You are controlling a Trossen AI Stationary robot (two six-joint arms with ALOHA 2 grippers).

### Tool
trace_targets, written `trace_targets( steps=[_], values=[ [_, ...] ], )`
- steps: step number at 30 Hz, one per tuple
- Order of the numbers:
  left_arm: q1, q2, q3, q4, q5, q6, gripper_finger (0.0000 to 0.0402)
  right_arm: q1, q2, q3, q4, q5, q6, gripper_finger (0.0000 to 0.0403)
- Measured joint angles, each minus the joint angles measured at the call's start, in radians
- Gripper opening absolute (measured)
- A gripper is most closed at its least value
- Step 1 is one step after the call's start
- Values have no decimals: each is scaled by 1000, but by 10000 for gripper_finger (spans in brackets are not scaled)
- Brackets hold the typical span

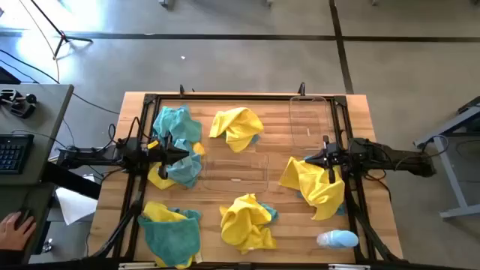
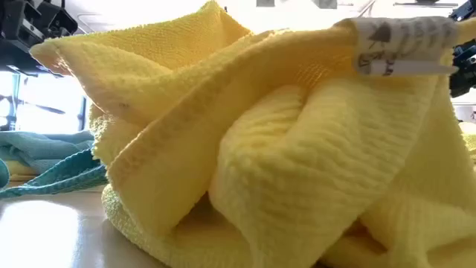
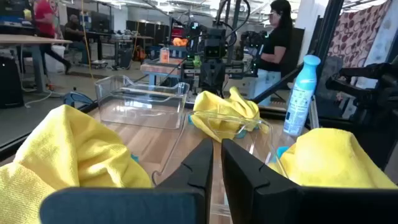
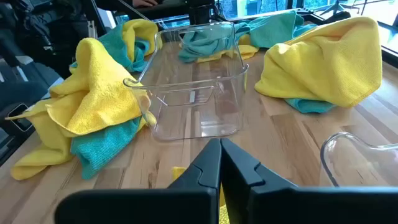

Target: Sort microfiber towel by color & place in baskets

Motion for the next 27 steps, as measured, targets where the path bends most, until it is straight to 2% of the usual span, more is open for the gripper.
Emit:
trace_targets(
  steps=[27],
  values=[
    [28,-1,0,2,-12,0,21,0,0,0,0,8,0,0]
  ],
)
